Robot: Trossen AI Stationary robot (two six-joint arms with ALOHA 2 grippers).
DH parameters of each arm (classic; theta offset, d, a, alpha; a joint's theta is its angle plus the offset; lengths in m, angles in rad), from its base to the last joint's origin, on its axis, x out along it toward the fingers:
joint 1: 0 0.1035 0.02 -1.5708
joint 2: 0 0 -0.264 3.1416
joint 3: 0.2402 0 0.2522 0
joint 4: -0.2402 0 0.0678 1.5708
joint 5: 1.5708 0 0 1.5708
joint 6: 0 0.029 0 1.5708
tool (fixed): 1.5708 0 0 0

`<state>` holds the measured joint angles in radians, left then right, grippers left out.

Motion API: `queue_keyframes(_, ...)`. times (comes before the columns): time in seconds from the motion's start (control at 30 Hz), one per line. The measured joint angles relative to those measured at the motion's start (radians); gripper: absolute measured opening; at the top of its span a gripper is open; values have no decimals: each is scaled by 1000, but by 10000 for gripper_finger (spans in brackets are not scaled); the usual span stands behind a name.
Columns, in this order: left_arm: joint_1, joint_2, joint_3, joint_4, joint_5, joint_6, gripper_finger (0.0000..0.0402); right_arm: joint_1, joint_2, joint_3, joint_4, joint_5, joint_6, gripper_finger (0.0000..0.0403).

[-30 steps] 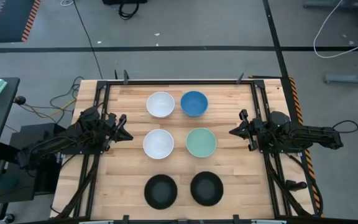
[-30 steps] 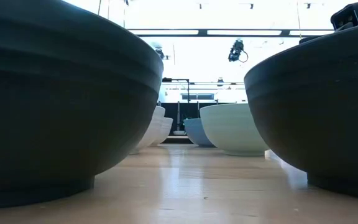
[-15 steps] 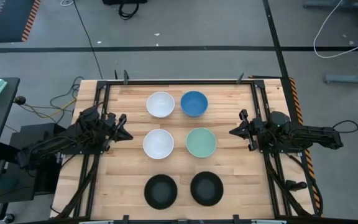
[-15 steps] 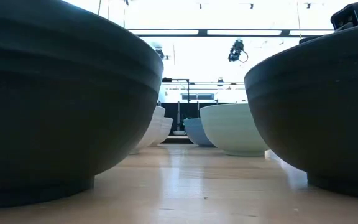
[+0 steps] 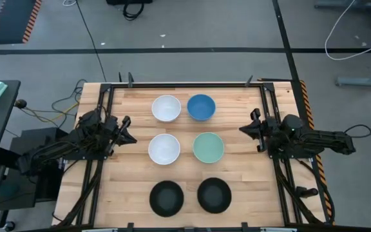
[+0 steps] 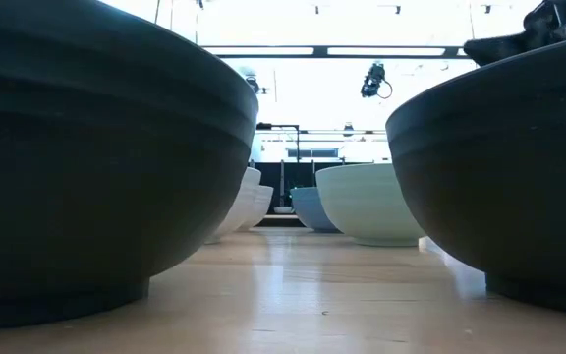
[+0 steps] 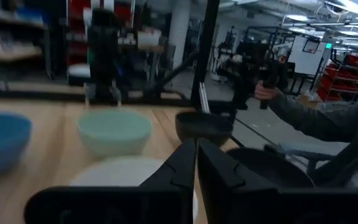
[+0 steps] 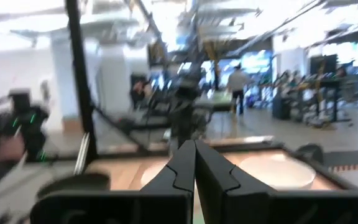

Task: Nest bowls inside each other
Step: Stack the blue bowl on the green bowl

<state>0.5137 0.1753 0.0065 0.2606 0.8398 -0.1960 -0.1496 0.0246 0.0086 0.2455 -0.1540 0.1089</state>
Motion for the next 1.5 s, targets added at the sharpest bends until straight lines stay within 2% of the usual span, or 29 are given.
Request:
queue_keyframes(0.23,0,0,0,171,-69,34,27,0,0,2,153,76,24,18)
queue_keyframes(0.5,0,0,0,211,-237,198,16,0,41,93,130,76,46,18)
queue_keyframes(0.63,0,0,0,229,-270,217,19,0,115,169,48,76,45,18)
queue_keyframes(0.83,0,0,0,255,-271,219,27,0,313,304,-18,90,66,18)
queue_keyframes(1.1,0,0,3,290,-330,62,17,0,631,605,-377,102,118,18)
queue_keyframes(1.27,0,12,53,278,-371,11,25,-1,800,802,-576,102,135,19)
queue_keyframes(1.5,0,83,193,92,-421,32,46,-38,998,1052,-873,138,196,34)
